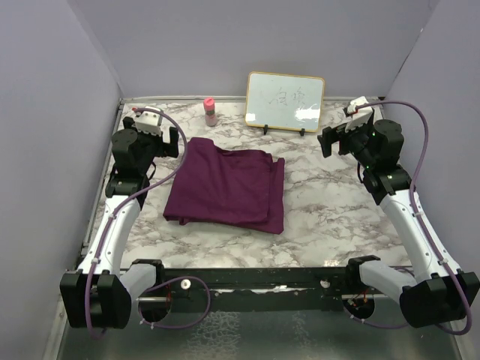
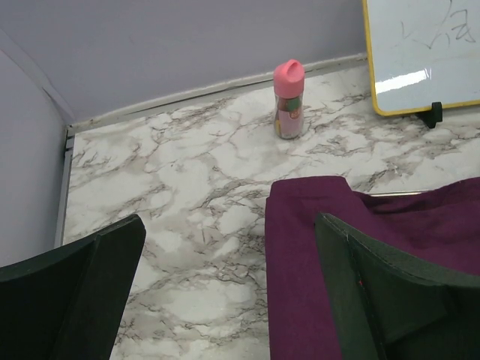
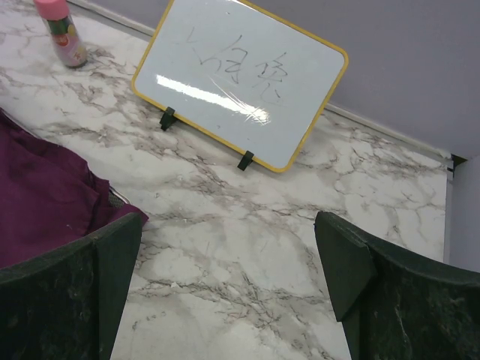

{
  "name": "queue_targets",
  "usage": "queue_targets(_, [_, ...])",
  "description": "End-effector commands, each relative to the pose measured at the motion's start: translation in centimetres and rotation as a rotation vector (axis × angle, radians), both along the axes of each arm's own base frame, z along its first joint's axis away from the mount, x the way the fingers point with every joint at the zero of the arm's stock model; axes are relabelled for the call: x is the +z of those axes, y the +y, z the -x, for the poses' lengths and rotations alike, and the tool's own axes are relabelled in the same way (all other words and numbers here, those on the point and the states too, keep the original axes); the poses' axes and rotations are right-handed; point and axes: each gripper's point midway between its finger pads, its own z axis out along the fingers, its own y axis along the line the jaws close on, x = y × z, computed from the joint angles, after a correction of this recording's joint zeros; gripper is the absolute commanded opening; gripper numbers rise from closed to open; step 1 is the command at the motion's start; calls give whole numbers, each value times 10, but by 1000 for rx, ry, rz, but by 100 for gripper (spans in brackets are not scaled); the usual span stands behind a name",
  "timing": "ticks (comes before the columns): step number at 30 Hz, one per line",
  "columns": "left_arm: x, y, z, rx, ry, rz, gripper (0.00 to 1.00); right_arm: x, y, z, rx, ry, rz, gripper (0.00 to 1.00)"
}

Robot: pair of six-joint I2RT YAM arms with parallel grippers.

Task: Open and lay out the surgical kit
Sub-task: Open the surgical kit at the center of the board.

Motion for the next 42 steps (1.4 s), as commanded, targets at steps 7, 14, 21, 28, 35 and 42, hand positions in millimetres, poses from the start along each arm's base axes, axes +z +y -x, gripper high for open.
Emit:
queue_targets(7, [1, 1, 2, 3, -15, 10, 99, 3, 8, 1, 41, -15, -6, 100])
queue_targets(14, [-1, 0, 3, -10, -5, -5, 99, 1, 12, -2, 63, 14, 0, 100])
queue_targets(21, [-28, -4, 7, -72, 56, -87, 99, -9, 26, 5, 181, 21, 48, 100])
queue_targets(28, [-62, -14, 11, -137, 130, -91, 99, -30, 51, 10, 337, 89, 33, 100])
queue_targets(35, [-98, -20, 10, -155, 253, -42, 99, -69, 80, 8, 398, 212, -62, 98])
queue_targets(42, [-140, -32, 11, -212, 397, 16, 99, -134, 118, 5, 413, 392, -75, 90])
